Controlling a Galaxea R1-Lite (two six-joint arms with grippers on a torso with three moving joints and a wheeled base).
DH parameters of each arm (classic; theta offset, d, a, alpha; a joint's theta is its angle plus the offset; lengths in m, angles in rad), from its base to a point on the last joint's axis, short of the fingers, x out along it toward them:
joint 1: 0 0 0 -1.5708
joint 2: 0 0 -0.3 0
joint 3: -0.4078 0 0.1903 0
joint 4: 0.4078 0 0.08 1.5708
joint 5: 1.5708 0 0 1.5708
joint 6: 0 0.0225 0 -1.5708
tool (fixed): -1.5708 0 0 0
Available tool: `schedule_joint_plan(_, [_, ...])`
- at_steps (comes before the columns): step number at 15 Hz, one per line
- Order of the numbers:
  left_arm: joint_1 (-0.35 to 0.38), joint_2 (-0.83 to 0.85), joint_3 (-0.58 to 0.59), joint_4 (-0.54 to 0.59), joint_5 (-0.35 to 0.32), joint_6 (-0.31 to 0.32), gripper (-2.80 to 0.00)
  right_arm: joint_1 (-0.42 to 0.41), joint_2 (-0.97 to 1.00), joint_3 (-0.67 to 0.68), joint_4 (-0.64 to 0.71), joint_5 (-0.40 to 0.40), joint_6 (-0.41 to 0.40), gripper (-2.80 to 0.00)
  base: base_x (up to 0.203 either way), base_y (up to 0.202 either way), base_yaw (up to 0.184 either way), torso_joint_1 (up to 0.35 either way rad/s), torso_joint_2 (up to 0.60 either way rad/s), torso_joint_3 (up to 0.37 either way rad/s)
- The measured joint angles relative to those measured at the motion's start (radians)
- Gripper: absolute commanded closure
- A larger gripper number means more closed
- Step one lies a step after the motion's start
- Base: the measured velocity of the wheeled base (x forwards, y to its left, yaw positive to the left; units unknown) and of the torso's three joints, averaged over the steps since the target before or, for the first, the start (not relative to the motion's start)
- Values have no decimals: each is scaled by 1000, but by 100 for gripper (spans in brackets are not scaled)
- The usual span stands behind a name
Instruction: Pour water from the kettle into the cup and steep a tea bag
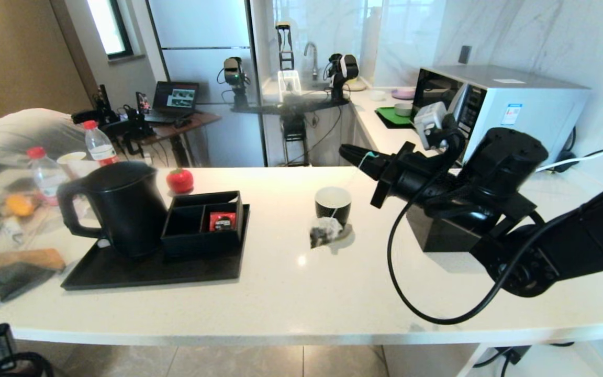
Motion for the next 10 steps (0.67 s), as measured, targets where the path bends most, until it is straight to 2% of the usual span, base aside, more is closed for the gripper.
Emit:
schedule_joint_plan(3, [1, -289, 7, 256, -45, 23, 0, 0, -8, 5, 0, 0, 1, 0, 0, 0, 0, 0, 0, 0])
schedule_joint_plan(5, [-5, -487, -1, 429, -127, 53, 0, 0, -9, 7, 0, 0, 1, 0, 0, 0, 0, 0, 0, 0])
schedule_joint_plan(7, [-7, -647, -14, 598, -289, 77, 0, 0, -9, 8, 0, 0, 1, 0, 0, 0, 0, 0, 0, 0])
schedule_joint_plan(8, [-7, -705, -16, 659, -397, 78, 0, -1, -9, 8, 0, 0, 1, 0, 0, 0, 0, 0, 0, 0])
schedule_joint_plan(10, [-1, -806, -5, 721, -591, 67, 0, -4, -9, 8, 1, 1, 1, 0, 0, 0, 0, 0, 0, 0])
